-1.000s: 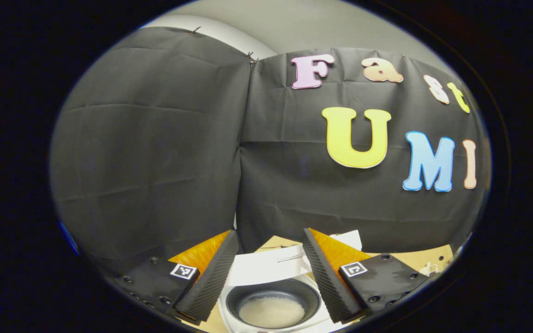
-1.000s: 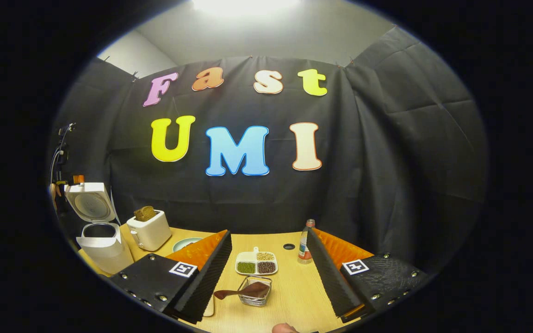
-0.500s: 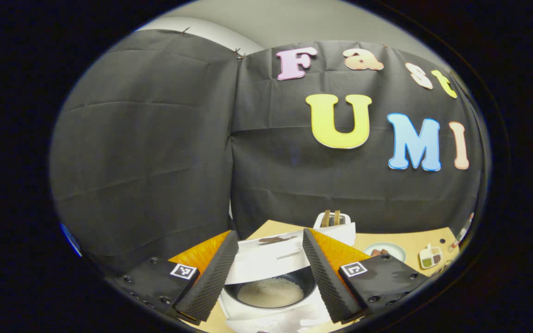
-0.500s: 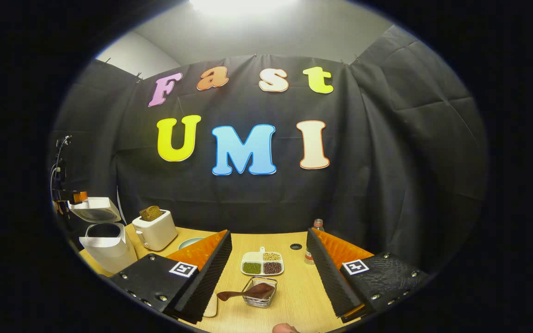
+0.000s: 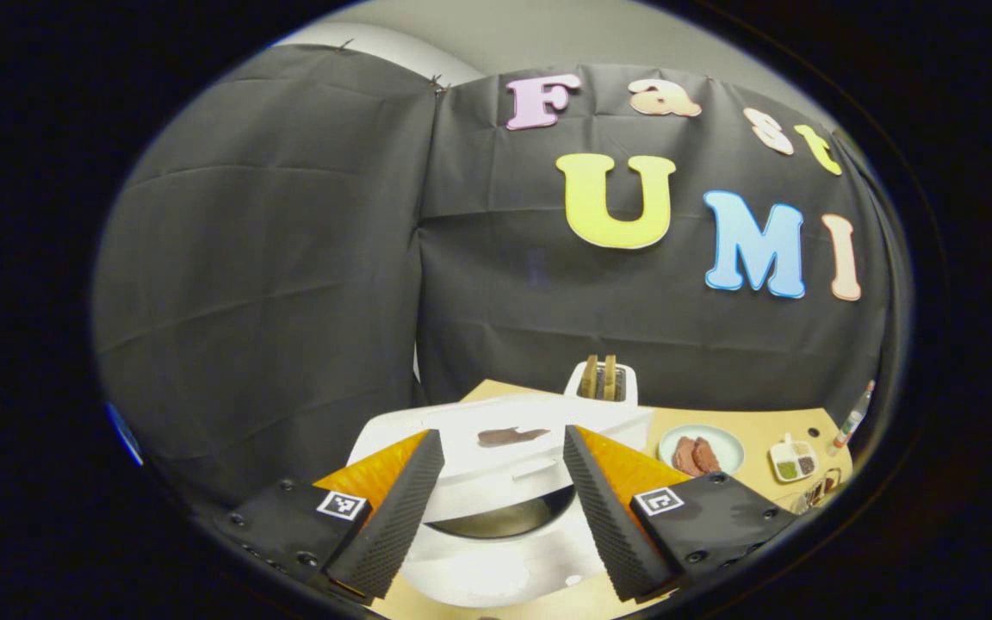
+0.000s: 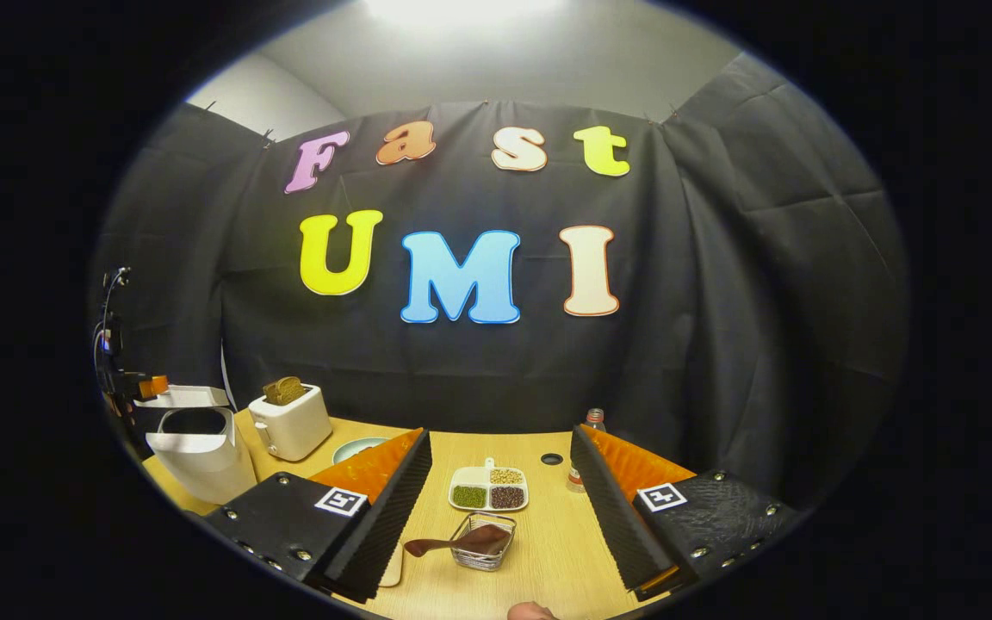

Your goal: Close the left gripper, press the button to open the rice cooker; take a wooden spoon from the chopstick holder with the right hand, scoop a spoonful of rice and pour it into the rice cooker, then put the wooden spoon back into the chopstick holder.

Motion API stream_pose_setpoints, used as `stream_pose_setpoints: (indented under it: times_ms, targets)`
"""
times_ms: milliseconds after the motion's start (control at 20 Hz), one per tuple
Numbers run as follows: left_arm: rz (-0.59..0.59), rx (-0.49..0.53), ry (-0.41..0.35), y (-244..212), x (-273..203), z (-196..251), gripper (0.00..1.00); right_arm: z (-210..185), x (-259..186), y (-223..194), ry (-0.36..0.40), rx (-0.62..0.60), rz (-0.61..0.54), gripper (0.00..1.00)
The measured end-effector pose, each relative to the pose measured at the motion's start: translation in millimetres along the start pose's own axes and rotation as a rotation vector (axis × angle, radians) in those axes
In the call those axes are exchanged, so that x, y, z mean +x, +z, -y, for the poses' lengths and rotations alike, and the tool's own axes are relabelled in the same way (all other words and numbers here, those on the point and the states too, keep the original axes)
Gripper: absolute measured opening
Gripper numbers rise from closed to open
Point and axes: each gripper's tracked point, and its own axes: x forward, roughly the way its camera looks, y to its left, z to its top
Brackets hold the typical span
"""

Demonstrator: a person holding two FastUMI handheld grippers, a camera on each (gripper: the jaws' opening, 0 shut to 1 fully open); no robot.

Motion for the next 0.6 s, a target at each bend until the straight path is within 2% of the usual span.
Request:
stream_pose_setpoints:
  times_ms: [200,250,300,550,600]
  targets:
    - [-0.047,-0.038,-0.014,-25,-2,3,0.94,-3,0,1,0.006,-0.016,0.001,0.99]
    - [-0.061,-0.048,-0.016,-31,-3,4,1.00,-3,0,1,0.007,-0.020,0.003,0.99]
    - [-0.073,-0.054,-0.017,-36,-2,4,0.98,-3,-2,1,0.007,-0.023,0.003,0.99]
    - [-0.118,-0.038,-0.015,-57,1,5,1.00,-4,-2,1,0.008,-0.018,0.006,0.99]
    - [-0.126,-0.027,-0.015,-60,2,5,0.97,-3,-2,2,0.006,-0.019,0.006,0.99]
